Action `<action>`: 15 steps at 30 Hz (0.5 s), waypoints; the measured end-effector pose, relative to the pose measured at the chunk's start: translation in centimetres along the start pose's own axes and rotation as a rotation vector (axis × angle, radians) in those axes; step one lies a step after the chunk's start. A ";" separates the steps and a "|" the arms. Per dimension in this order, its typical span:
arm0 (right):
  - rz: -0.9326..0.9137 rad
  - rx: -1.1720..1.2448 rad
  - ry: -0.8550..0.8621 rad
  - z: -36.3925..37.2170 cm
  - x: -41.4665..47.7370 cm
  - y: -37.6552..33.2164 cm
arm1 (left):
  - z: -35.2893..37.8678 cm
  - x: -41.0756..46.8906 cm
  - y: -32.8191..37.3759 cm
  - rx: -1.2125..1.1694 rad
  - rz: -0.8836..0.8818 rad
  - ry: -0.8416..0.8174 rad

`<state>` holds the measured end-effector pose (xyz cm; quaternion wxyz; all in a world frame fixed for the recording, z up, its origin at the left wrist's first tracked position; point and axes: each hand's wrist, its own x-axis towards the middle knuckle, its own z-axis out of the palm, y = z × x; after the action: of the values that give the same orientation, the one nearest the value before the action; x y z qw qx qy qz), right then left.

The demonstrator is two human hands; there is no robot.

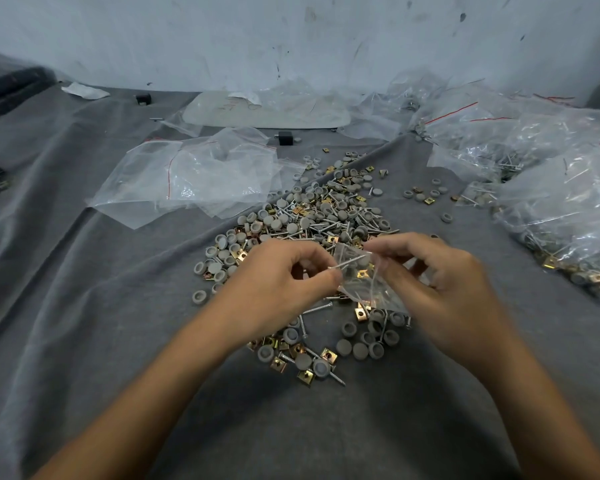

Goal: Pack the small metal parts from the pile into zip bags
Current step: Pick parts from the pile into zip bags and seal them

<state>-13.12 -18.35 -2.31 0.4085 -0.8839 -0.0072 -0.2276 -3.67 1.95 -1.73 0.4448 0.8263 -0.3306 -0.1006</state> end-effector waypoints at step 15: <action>-0.001 0.013 0.014 -0.1 0.1 -0.1 | -0.1 0.0 -0.3 -0.045 0.036 0.035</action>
<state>-13.06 -18.39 -2.19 0.4143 -0.8795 -0.0065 -0.2342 -3.51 2.07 -1.90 0.4708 0.8116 -0.3352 -0.0854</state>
